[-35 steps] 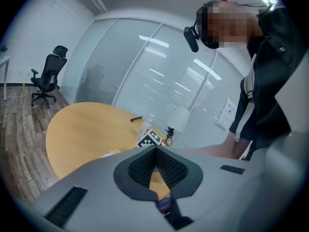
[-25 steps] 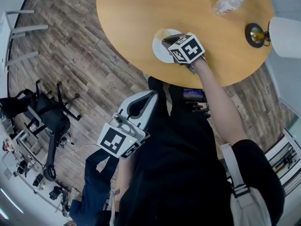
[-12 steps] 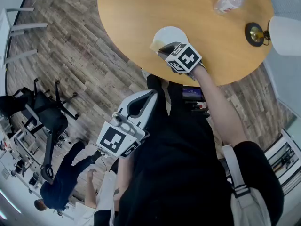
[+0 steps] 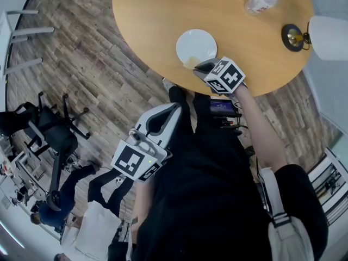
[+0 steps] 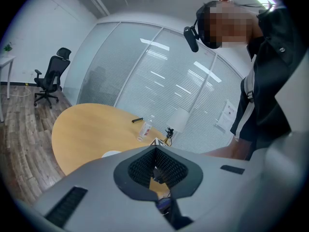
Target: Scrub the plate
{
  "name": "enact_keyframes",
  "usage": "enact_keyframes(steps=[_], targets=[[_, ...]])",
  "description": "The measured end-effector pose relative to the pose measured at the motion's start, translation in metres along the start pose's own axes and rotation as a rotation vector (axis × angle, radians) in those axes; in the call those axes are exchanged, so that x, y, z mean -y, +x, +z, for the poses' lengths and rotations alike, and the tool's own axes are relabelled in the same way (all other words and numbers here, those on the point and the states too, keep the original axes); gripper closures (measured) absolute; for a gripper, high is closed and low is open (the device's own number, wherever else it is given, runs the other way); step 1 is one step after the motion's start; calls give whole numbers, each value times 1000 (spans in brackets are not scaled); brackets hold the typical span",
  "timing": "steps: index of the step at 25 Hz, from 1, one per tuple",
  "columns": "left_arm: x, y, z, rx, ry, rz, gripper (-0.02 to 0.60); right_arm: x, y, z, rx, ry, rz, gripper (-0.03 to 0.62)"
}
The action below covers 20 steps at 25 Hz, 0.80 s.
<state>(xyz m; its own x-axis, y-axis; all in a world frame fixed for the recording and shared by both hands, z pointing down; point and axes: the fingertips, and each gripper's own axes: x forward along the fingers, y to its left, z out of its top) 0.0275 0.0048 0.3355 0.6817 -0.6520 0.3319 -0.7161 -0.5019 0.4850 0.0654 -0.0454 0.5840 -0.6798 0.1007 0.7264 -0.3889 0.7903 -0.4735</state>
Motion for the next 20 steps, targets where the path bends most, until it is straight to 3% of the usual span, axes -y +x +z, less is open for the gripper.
enact_keyframes(steps=[6, 20], targets=[[0, 1, 0, 4, -2, 0, 569, 1, 2, 3, -6, -15, 11, 568], [-2, -6, 0, 20, -5, 47, 569, 28, 28, 55, 37, -53, -38, 568]])
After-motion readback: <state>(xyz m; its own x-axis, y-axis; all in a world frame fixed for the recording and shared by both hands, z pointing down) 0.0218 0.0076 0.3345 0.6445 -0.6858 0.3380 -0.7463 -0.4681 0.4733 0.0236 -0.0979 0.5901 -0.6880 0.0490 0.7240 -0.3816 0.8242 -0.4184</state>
